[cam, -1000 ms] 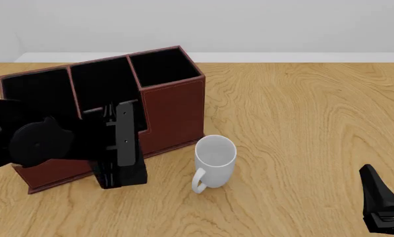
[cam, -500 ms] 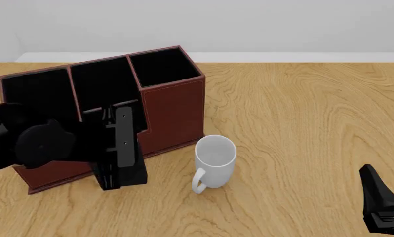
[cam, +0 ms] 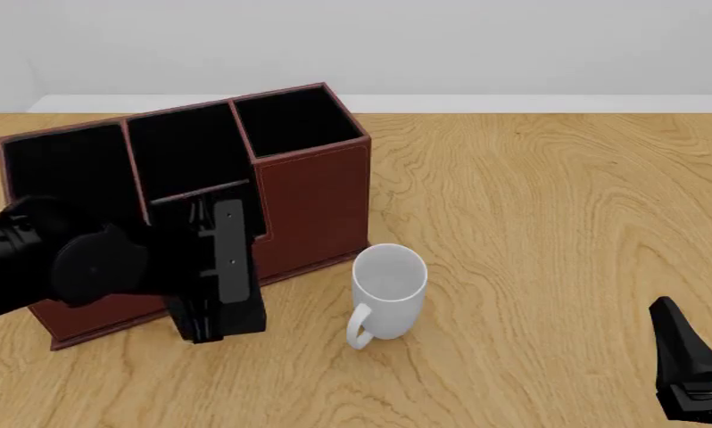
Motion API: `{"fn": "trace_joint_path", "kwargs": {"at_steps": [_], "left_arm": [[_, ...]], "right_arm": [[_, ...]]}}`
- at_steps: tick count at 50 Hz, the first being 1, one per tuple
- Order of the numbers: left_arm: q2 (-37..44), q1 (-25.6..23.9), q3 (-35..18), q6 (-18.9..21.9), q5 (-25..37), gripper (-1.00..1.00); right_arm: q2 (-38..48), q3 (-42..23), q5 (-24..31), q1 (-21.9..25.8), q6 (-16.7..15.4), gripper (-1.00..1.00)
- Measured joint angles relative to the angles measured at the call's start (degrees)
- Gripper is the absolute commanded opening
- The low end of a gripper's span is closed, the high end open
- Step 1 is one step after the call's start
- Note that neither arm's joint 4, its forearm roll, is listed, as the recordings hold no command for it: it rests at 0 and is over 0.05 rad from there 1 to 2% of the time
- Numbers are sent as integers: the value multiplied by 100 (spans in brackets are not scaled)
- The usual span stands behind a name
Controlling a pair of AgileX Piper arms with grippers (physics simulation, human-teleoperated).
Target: Pick up the book and place it in the front compartment of the caddy.
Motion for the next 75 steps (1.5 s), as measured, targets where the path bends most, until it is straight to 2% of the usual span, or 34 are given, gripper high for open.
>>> {"fn": "trace_joint_path", "kwargs": {"at_steps": [48, 49, 63, 75], "left_arm": [[708, 310, 77, 115, -524, 100], [717, 303, 92, 110, -527, -100], [494, 86, 269, -368, -675, -100], [178, -111, 372, -504, -361, -100]], "right_arm": [[0, 0, 0, 0, 0, 100], [0, 0, 0, 0, 0, 100], [0, 0, 0, 0, 0, 100], [0, 0, 0, 0, 0, 100]]}}
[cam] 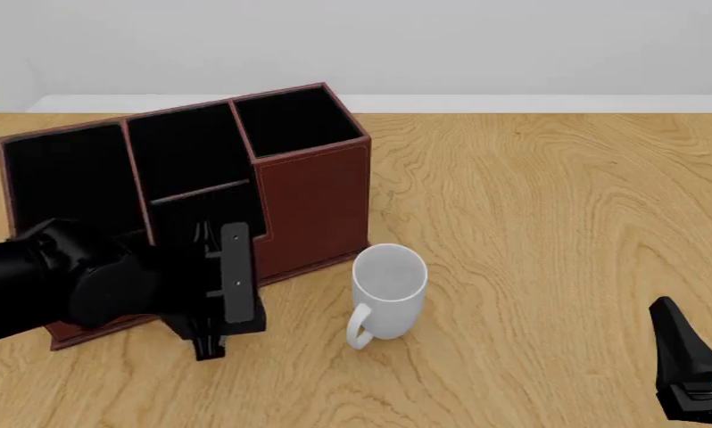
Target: Pick up the book and place it in the front compartment of the caddy.
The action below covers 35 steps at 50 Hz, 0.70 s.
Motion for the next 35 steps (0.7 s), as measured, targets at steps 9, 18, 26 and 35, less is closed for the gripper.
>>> {"fn": "trace_joint_path", "kwargs": {"at_steps": [9, 18, 26, 35], "left_arm": [[-328, -229, 42, 56, 579, -100], [-617, -365, 29, 123, 1045, -100], [-891, -461, -52, 178, 1442, -100], [-1119, -321, -652, 377, 2131, -100]], "right_arm": [[0, 0, 0, 0, 0, 100], [0, 0, 0, 0, 0, 100], [0, 0, 0, 0, 0, 100], [0, 0, 0, 0, 0, 100]]}}
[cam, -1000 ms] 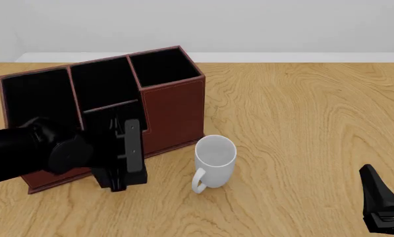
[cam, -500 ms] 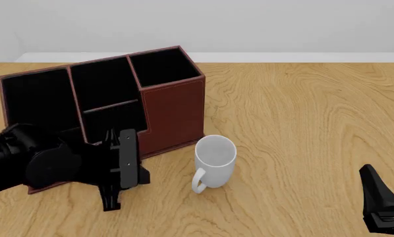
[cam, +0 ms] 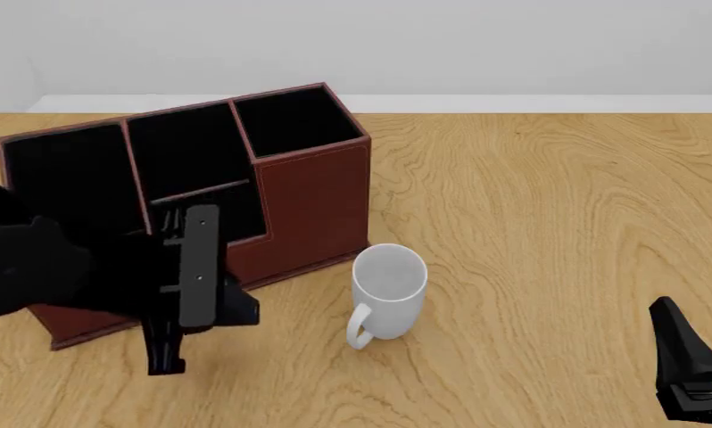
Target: Pick up the book and place it in the front compartment of the caddy.
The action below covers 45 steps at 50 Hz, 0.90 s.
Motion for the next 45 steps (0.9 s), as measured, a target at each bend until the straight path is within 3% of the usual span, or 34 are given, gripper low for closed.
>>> {"fn": "trace_joint_path", "kwargs": {"at_steps": [26, 45], "left_arm": [[522, 808, -2489, 7, 1453, -100], [1091, 1325, -4129, 86, 2150, -100]], "right_arm": [[0, 0, 0, 0, 0, 100], [0, 0, 0, 0, 0, 100]]}}
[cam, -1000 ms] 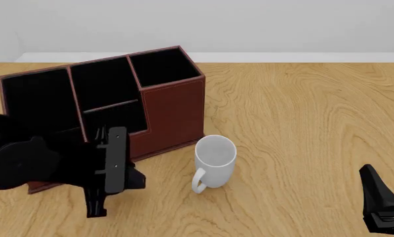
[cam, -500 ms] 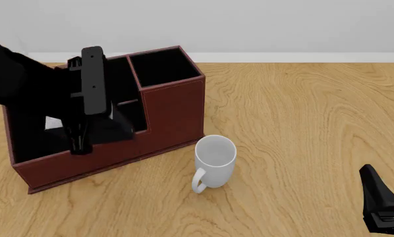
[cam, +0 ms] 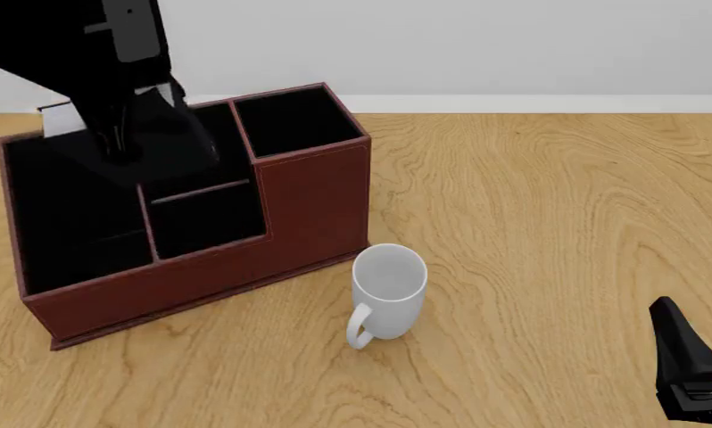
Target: Pick up the book and place it in the front compartment of the caddy.
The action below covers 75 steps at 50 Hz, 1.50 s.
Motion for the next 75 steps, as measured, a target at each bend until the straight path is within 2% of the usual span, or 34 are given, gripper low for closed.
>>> {"fn": "trace_joint_path", "kwargs": {"at_steps": [13, 27, 75], "left_arm": [[354, 178, -670, 152, 92, -100], [658, 279, -944, 250, -34, -100], [1147, 487, -502, 248, -884, -100]], "right_arm": [[0, 0, 0, 0, 0, 100], [0, 0, 0, 0, 0, 100], [0, 0, 0, 0, 0, 100]]}}
